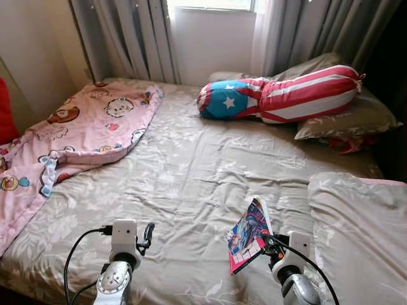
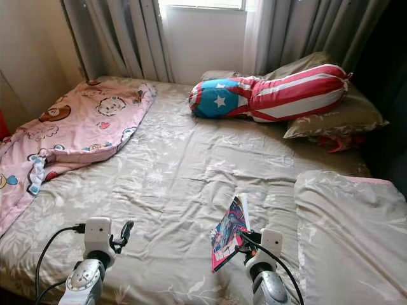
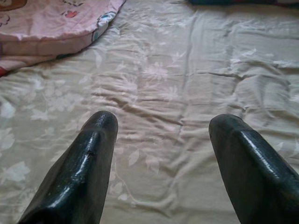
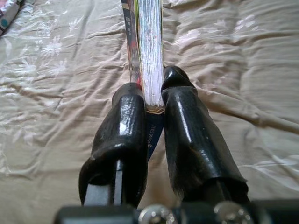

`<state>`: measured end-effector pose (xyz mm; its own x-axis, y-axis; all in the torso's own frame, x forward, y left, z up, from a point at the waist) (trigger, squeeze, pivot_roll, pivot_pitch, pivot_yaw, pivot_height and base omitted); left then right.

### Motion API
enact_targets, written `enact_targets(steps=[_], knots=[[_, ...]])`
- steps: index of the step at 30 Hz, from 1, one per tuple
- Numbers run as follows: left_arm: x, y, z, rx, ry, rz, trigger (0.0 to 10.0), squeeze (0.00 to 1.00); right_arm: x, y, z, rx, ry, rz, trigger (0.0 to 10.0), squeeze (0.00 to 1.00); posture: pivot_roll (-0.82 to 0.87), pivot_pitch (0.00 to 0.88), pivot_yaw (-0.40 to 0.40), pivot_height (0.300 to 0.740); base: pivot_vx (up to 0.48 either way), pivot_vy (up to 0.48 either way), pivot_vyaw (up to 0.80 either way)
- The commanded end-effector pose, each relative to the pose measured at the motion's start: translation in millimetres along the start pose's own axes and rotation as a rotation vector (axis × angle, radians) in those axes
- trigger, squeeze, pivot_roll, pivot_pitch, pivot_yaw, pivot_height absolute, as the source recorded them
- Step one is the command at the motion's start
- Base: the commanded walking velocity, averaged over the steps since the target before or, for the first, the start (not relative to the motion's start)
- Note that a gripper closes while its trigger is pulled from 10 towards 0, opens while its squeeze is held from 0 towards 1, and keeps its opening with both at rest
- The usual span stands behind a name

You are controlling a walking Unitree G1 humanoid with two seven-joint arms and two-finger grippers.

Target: Clean up the room

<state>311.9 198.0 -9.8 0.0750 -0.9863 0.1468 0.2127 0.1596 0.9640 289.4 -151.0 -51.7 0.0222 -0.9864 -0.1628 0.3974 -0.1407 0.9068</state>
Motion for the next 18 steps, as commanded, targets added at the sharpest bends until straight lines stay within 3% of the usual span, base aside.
enact_targets(steps=[1, 14, 18], knots=[[1.0, 0, 1.4, 0.005, -0.007, 0.011, 10.0, 0.0, -1.0, 15, -5.3, 0.056, 0.003, -0.021, 10.0, 0.0, 0.03, 0.0, -0.021, 0.677, 0.0, 0.0, 0.0], [5.3, 12, 1.2, 0.047, -0.034, -0.001, 10.0, 0.0, -1.4, 28, -12.3, 0.087, -0.007, -0.079, 10.0, 0.0, 0.05, 0.0, -0.011, 0.677, 0.0, 0.0, 0.0], [5.6, 10, 1.2, 0.038, -0.035, -0.003, 10.0, 0.0, -6.2, 24, -15.7, 0.042, 0.022, -0.07, 10.0, 0.0, 0.05, 0.0, -0.007, 0.663, 0.0, 0.0, 0.0]])
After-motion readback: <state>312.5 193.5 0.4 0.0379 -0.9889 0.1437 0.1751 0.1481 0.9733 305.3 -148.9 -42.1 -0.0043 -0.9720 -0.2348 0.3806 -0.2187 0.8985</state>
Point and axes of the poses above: a point about 5 cm out from each wrist's last joint towards the gripper, its own z axis pointing back from the gripper into the wrist, its own y axis along the axis of the wrist's last joint, x = y × z, the point moved 5 cm from there along -z, pointing out of the wrist towards the gripper, and after that the axes turned 12 degrees about z, right-handed, at the moved point
